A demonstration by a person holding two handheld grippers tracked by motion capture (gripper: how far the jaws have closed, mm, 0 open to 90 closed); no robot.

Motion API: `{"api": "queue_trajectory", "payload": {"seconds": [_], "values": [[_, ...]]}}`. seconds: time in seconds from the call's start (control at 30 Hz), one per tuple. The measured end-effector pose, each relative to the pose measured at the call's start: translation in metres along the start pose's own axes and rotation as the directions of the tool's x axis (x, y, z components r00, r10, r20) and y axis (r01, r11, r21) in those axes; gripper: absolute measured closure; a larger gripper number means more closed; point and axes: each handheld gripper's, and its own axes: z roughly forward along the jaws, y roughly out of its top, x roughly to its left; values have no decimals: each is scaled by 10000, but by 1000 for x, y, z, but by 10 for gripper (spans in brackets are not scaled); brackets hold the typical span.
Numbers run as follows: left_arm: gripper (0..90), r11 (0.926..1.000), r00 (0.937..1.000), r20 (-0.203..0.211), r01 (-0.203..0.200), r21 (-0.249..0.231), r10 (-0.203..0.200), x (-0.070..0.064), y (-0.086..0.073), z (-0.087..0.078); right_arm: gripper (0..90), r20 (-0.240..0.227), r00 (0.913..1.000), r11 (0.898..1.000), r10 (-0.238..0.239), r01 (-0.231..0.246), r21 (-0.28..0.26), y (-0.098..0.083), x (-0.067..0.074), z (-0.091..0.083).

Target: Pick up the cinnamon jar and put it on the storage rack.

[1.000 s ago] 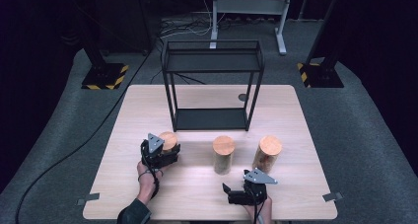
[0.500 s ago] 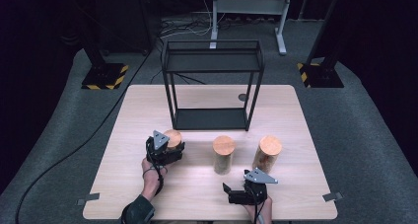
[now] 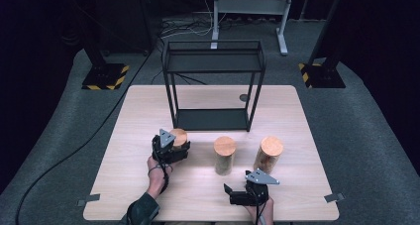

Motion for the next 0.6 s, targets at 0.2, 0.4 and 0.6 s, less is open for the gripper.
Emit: {"api": "queue_trajectory", "payload": {"seconds": [0.2,0.4,0.6], "values": [[252,9999,9999,26,-114,-16,114,-1,4,2,16,17,10000,10000,-41,41,-23,0,0,0],[252,9999,9999,26,-115,-28,115,-1,6,5,16,10,10000,10000,10,-10,23,0,0,0],[252,9999,9999,59,-134,-26,134,-2,10,8,16,9,10000,10000,-3,3,29,0,0,0]]}}
